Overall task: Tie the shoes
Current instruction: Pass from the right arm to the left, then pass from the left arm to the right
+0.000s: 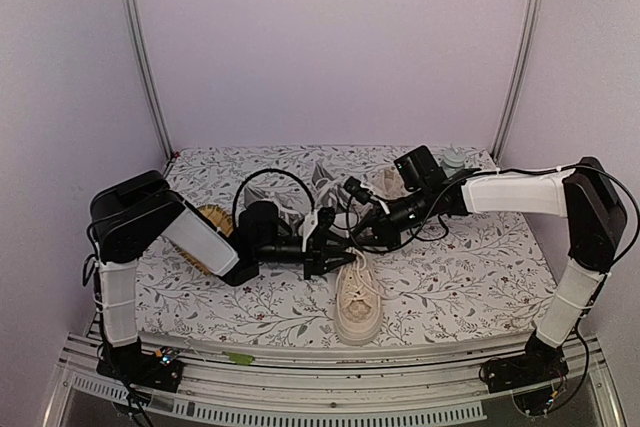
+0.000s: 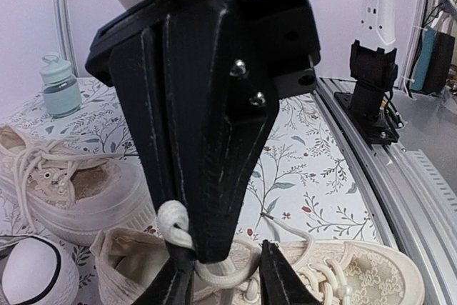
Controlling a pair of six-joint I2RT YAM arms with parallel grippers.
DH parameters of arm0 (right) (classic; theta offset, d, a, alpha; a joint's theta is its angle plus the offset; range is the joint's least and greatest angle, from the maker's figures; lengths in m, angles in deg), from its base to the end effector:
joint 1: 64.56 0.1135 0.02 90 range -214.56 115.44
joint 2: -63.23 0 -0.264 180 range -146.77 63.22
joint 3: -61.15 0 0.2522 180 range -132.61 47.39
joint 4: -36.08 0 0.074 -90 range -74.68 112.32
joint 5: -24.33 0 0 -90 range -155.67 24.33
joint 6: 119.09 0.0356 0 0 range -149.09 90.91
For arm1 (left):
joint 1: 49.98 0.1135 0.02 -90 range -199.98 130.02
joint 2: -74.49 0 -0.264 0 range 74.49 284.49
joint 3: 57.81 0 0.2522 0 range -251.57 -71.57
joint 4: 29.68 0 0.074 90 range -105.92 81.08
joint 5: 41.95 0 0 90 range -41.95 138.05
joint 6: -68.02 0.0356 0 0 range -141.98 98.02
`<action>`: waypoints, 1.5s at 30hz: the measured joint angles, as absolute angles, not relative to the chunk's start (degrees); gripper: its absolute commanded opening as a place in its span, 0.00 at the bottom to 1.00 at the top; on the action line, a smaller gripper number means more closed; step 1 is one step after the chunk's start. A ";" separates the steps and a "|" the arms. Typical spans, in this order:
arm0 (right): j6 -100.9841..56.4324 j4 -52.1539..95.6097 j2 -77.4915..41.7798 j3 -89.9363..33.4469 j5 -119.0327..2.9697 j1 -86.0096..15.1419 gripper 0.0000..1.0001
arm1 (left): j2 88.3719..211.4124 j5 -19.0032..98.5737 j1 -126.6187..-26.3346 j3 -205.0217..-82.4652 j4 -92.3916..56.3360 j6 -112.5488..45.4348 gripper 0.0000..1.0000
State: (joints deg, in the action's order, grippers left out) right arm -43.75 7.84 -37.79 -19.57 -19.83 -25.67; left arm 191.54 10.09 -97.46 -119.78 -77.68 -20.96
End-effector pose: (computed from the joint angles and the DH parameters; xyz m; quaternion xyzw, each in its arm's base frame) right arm 0.2738 0.2537 0.2111 -0.5111 0.7070 0.4245 0.2423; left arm 0.2445 -0.2991 0.1292 0.4874 0.5577 -0.4709 0.4792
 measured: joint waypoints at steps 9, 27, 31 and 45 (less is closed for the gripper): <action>-44.18 7.86 -37.79 -19.57 -18.58 -25.62 0.05 | 192.70 12.54 -97.55 -120.61 -74.93 -18.88 0.28; -40.38 6.05 -34.29 -17.78 -21.31 -29.21 0.38 | 193.14 13.59 -97.96 -120.65 -75.91 -17.51 0.01; -36.80 7.32 -32.74 -14.15 -19.28 -31.13 0.28 | 193.14 12.91 -97.96 -120.50 -76.72 -17.51 0.01; -30.11 9.57 -39.40 -12.62 -18.14 -31.20 0.21 | 193.14 12.39 -97.96 -120.15 -77.79 -17.49 0.02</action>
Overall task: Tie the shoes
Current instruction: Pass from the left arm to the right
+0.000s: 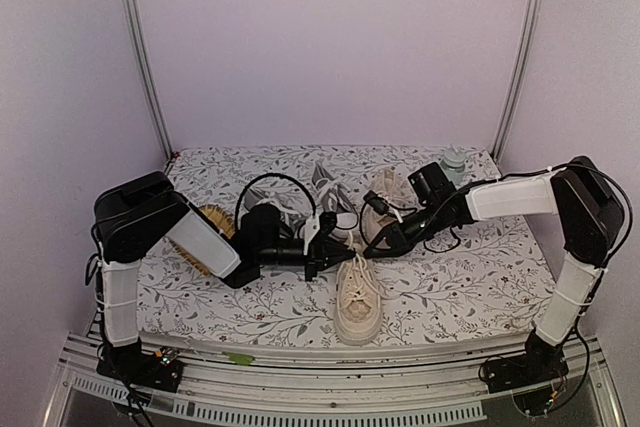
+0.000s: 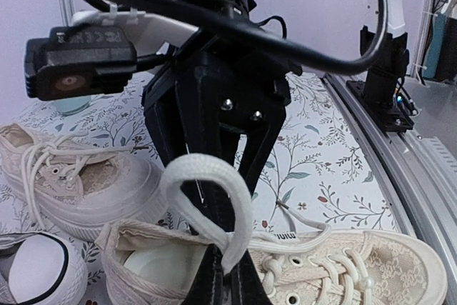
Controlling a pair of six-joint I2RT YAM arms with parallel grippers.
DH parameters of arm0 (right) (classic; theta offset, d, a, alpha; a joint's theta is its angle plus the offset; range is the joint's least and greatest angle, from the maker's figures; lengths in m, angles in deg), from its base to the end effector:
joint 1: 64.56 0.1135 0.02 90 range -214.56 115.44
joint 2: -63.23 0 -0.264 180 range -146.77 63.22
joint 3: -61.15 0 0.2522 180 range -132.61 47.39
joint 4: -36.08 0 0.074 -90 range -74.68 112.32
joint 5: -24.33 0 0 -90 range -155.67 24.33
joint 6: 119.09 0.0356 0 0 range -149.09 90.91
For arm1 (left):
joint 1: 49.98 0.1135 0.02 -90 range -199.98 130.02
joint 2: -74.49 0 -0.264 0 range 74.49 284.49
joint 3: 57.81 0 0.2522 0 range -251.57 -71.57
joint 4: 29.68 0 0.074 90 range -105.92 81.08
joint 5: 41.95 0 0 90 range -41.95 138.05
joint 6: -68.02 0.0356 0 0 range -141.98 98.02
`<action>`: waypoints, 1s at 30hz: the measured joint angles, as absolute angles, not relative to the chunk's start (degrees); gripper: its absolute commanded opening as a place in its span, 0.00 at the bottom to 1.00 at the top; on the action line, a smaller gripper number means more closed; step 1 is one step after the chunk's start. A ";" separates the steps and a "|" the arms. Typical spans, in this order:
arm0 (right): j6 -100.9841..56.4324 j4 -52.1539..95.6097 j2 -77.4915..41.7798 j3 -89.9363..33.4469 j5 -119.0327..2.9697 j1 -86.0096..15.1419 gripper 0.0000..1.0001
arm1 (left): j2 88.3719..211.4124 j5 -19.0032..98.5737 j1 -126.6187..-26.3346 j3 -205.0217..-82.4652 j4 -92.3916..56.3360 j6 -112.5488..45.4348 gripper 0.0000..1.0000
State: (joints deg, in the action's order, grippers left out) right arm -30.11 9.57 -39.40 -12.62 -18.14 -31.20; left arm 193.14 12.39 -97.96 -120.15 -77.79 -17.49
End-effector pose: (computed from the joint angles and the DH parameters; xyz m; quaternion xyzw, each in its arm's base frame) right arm 0.2815 0.2168 0.1687 -0.3728 0.7993 0.4454 0.1545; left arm 0.2445 -0.3024 0.1207 0.4979 0.5568 -0.4459 0.4932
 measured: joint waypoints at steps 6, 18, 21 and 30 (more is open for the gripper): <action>-29.87 10.25 -40.72 -12.64 -16.11 -31.04 0.26 | 193.14 12.39 -97.96 -120.15 -77.81 -17.49 0.02; -30.28 9.90 -42.20 -13.12 -13.38 -29.95 0.26 | 193.14 12.41 -97.96 -120.15 -77.81 -17.42 0.03; -30.50 9.85 -42.81 -13.21 -13.34 -29.34 0.09 | 193.14 12.41 -97.96 -120.13 -77.81 -17.25 0.03; -30.70 8.89 -41.94 -13.30 -16.85 -28.92 0.01 | 193.14 12.45 -97.96 -120.13 -76.85 -16.24 0.25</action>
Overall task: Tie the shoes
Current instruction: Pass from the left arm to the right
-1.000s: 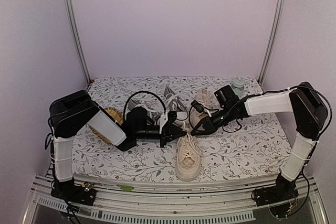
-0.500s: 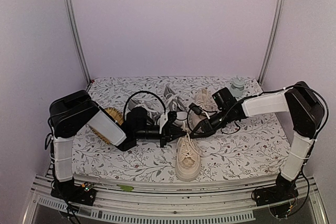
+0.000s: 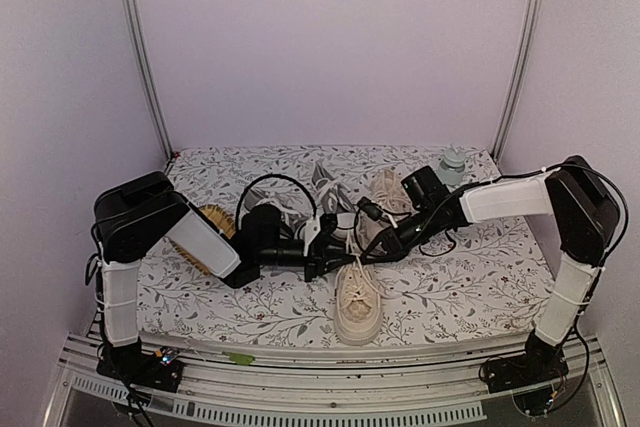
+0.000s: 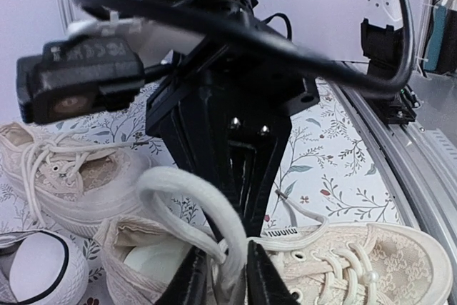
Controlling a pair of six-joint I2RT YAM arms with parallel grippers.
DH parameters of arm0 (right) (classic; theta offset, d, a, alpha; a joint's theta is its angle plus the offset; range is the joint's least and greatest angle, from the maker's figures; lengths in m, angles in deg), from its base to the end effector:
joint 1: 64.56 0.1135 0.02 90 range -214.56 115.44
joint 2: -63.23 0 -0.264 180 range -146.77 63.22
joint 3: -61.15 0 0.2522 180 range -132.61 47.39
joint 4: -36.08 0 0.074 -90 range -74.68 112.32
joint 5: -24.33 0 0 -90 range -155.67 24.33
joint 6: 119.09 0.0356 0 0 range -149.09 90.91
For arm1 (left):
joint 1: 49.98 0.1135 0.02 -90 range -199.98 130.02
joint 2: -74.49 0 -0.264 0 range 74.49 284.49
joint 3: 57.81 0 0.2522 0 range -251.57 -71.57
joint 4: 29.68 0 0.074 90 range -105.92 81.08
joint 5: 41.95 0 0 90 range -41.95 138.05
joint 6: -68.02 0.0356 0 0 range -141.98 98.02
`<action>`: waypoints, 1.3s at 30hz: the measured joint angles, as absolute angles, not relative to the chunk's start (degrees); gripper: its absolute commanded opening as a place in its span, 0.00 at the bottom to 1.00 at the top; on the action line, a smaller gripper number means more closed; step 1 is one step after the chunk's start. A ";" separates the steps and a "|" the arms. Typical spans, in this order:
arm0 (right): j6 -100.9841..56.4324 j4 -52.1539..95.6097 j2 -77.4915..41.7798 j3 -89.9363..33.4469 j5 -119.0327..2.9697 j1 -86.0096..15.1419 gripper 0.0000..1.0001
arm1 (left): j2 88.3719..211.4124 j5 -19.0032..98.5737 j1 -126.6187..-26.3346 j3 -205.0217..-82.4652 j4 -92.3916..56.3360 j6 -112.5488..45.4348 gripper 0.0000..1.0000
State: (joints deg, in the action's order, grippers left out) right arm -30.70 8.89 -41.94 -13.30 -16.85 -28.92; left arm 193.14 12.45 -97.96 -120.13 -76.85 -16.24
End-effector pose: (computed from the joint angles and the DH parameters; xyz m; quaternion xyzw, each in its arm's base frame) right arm 0.2751 0.2302 0.1569 -0.3877 0.7928 0.4534 0.1245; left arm 0.2443 -0.3021 0.1189 0.5043 0.5571 -0.4395 0.4920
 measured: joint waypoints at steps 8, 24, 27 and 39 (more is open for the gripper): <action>-32.10 8.54 -38.60 -13.30 -17.58 -28.90 0.01 | 193.14 14.00 -98.34 -120.30 -74.25 -15.98 0.33; -33.93 6.90 -37.70 -13.43 -17.64 -28.44 0.01 | 192.98 10.79 -98.88 -120.79 -72.11 -14.40 0.56; -34.17 6.84 -37.70 -13.43 -17.75 -28.44 0.01 | 192.96 9.76 -98.88 -120.70 -72.02 -14.95 0.56; -34.50 6.71 -37.63 -13.86 -18.60 -28.44 0.01 | 192.24 6.51 -98.55 -121.53 -72.68 -20.13 0.56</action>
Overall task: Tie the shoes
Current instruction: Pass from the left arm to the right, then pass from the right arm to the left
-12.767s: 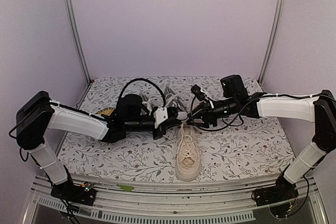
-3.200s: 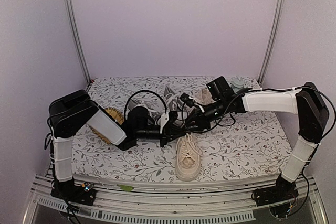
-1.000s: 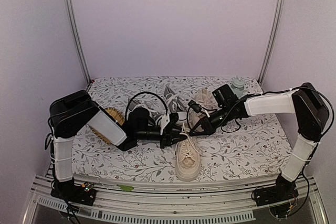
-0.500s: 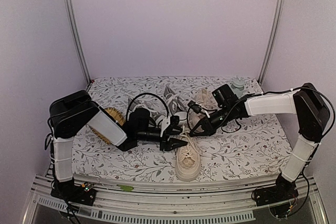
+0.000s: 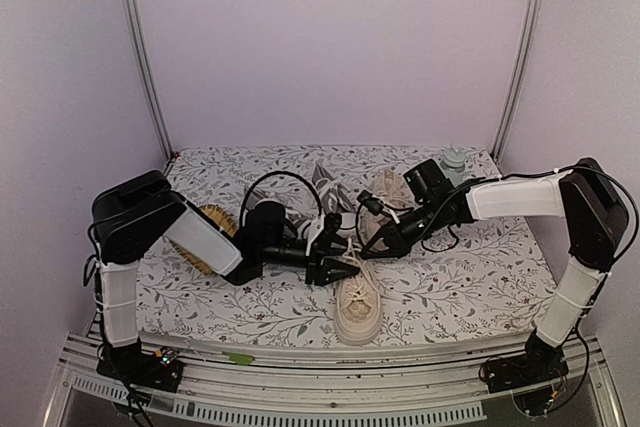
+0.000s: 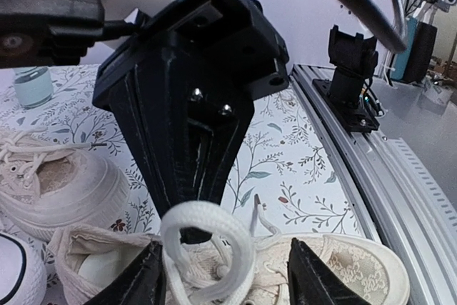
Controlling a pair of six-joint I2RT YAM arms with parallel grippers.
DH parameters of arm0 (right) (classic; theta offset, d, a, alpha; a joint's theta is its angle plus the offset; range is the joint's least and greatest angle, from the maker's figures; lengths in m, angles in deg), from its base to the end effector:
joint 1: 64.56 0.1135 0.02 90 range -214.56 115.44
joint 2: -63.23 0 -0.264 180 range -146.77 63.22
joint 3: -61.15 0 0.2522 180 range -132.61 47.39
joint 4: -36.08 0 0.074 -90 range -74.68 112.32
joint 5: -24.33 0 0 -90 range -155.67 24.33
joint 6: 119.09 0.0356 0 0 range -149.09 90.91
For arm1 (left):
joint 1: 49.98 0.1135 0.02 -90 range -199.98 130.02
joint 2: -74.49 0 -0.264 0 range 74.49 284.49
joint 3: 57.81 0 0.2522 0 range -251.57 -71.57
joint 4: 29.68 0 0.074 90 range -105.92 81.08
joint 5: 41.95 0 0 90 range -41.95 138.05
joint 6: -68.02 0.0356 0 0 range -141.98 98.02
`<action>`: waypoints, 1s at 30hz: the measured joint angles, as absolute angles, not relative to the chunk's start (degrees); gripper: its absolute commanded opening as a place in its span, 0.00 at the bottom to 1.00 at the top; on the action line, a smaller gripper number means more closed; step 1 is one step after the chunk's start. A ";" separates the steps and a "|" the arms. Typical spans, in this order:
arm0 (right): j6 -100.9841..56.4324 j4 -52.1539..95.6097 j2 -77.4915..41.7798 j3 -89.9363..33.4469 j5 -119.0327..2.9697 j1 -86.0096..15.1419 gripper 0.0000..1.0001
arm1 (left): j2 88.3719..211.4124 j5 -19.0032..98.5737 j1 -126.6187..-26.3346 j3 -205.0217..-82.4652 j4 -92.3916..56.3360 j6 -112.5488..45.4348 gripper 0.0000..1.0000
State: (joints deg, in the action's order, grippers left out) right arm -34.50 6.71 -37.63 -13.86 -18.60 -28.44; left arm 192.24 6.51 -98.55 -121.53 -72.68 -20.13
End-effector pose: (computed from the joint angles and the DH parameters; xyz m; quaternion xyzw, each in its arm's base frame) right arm 0.2696 0.2290 0.1821 -0.4218 0.7758 0.4400 0.1633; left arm 0.2403 -0.3079 0.1238 0.5114 0.5569 -0.4870 0.4373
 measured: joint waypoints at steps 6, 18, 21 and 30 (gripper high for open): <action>-34.52 6.68 -37.63 -13.86 -18.63 -28.44 0.01 | 192.24 6.70 -98.40 -123.71 -71.74 -21.40 0.41; -35.00 6.01 -35.86 -13.89 -18.82 -28.38 0.01 | 192.24 10.94 -98.29 -124.30 -66.80 -19.93 0.19; -35.02 6.03 -35.69 -13.89 -18.82 -28.29 0.01 | 192.24 12.67 -98.29 -124.35 -66.14 -19.26 0.03; -36.03 5.53 -35.03 -13.76 -18.30 -28.79 0.30 | 192.24 13.37 -98.36 -124.06 -67.95 -19.04 0.00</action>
